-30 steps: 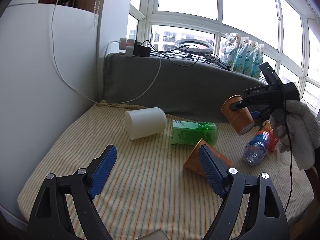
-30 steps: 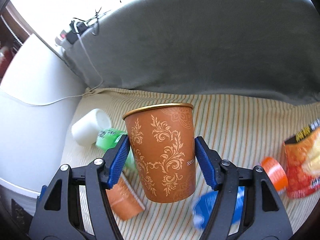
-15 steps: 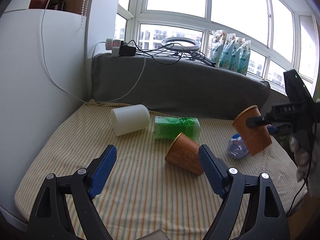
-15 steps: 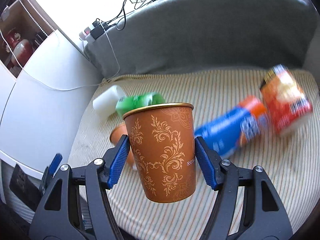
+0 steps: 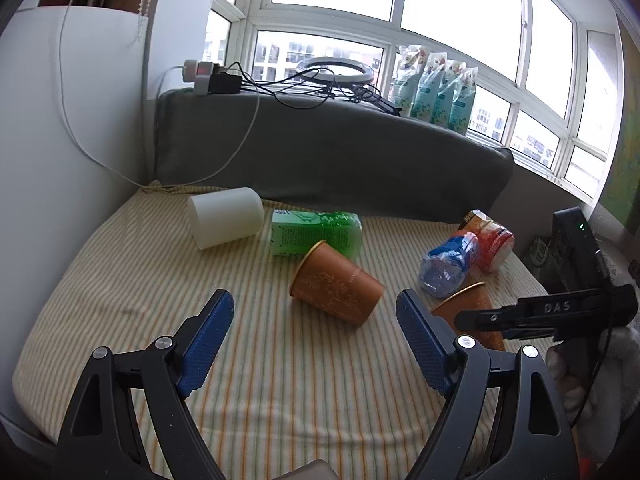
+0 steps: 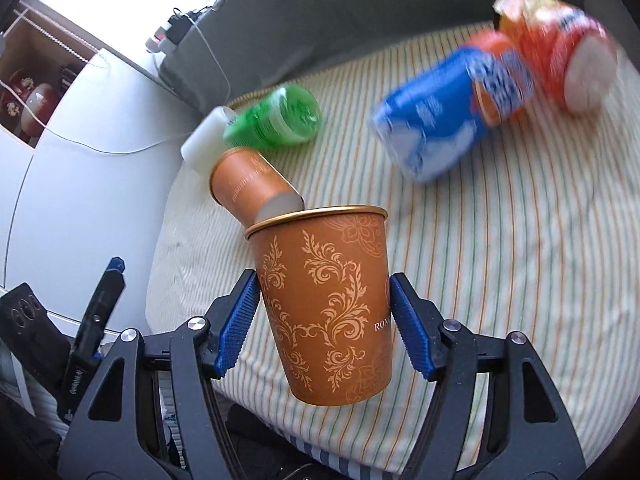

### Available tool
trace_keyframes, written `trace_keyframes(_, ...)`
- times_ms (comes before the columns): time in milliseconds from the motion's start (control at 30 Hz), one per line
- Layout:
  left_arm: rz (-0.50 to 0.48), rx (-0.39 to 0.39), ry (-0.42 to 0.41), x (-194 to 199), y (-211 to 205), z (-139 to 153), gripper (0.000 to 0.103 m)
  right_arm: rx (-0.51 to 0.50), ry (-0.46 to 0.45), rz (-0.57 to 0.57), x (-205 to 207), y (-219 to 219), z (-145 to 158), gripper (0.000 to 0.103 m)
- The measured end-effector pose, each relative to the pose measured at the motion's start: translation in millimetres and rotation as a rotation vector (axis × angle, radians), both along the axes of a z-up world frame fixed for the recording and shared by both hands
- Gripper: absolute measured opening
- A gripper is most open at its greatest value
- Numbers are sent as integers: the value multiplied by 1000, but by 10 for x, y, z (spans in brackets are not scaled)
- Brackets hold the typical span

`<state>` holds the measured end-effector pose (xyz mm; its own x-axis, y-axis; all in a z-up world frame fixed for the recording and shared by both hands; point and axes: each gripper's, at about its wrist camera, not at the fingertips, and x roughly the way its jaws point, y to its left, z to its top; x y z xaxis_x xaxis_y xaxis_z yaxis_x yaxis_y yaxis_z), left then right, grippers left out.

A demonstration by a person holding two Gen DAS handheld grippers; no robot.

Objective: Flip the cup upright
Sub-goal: 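Lift the orange cup with the right gripper and carry it across the cushion, then lower the orange cup upright and open the right gripper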

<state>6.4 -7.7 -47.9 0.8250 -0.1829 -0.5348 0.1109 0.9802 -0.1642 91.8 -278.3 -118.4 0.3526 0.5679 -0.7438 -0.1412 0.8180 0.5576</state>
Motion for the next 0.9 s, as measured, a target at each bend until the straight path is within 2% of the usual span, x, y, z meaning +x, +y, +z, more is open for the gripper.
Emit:
trace_keyframes(167,-15,-3,14,-24,-52,-16,83,11,32,-26,7,-19,-145,69)
trace_keyframes(400,-31,2,28,-22,-130,-30,83,7,38,-47,40,-74,-190,69)
trace_keyframes(667,-48,-1,52,-3,-192,-57,83,-16,14,-43,40,-87,-166,71)
trace_keyframes(733,-51,-6,60,2,-209,-65,83,-30,-1,-48,28,-94,-150,78)
trace_keyframes(900,-59,-4,64,6,-270,-59,83,-57,-42,-52,-35,-148,-73,78)
